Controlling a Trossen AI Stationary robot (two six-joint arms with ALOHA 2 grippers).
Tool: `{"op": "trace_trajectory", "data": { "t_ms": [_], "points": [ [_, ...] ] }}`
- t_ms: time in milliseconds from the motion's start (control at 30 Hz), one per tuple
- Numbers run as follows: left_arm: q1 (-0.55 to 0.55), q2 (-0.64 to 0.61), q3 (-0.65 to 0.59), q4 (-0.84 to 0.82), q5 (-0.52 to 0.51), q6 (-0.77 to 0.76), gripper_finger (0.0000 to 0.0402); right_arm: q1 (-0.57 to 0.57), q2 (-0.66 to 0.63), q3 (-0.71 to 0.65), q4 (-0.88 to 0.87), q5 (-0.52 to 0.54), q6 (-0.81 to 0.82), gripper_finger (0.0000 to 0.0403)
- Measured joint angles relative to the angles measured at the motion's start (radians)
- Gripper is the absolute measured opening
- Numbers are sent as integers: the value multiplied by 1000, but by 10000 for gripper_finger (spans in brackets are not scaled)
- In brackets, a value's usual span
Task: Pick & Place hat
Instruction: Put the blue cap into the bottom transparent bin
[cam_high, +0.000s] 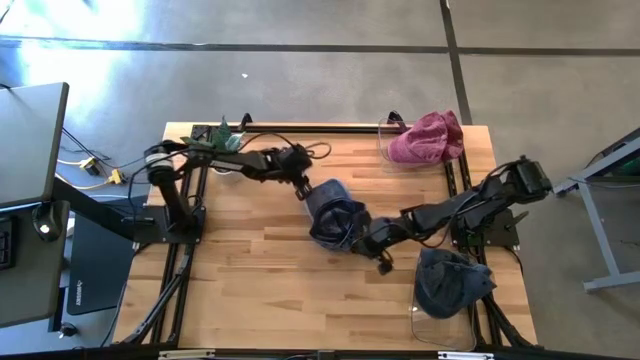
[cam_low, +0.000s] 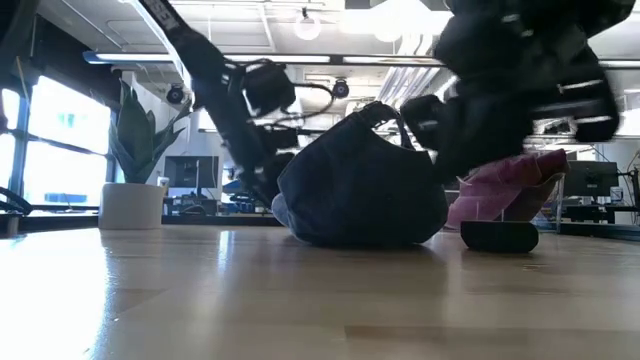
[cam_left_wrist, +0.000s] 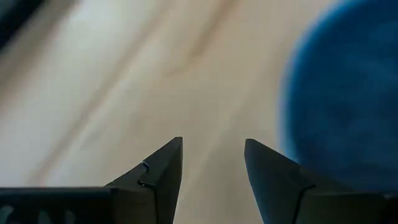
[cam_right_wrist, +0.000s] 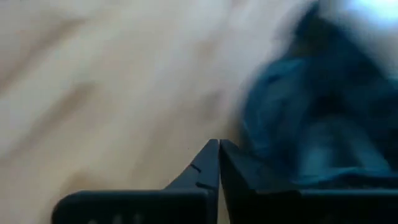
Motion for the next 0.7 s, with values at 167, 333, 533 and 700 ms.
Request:
{"op": "trace_trajectory", "data": {
  "t_ms": [167,333,533,700],
  "points": [
    [-32,68,2,90,171,80,169,-1,9,32,41,298,76,8],
    [-100,75,2,144,208,148,169,-60,17,35,38,299,160,7],
    [-167,75,21,179,221,200,169,-134,87,36,71,279,185,6],
    [-206,75,81,122,203,217,169,-180,158,35,95,190,190,8]
  ]
}}
